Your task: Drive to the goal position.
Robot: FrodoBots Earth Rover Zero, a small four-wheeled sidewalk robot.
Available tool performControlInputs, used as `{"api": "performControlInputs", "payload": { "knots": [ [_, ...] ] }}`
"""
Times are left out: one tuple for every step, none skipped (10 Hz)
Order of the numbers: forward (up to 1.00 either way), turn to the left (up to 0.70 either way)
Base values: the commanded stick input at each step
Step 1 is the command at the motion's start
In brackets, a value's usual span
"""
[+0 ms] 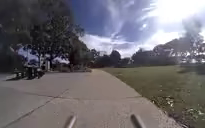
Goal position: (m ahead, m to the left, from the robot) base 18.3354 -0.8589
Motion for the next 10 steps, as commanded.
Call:
{"api": "performControlInputs", "payload": {
  "knots": [
    [1.00, -0.40],
    [1.00, -0.25],
    [1.00, 0.00],
    [1.00, 0.00],
    [1.00, 0.00],
    [1.00, 0.00],
    [1.00, 0.00],
    [1.00, 0.00],
    [1.00, 0.00],
    [1.00, 0.00]
  ]
}}
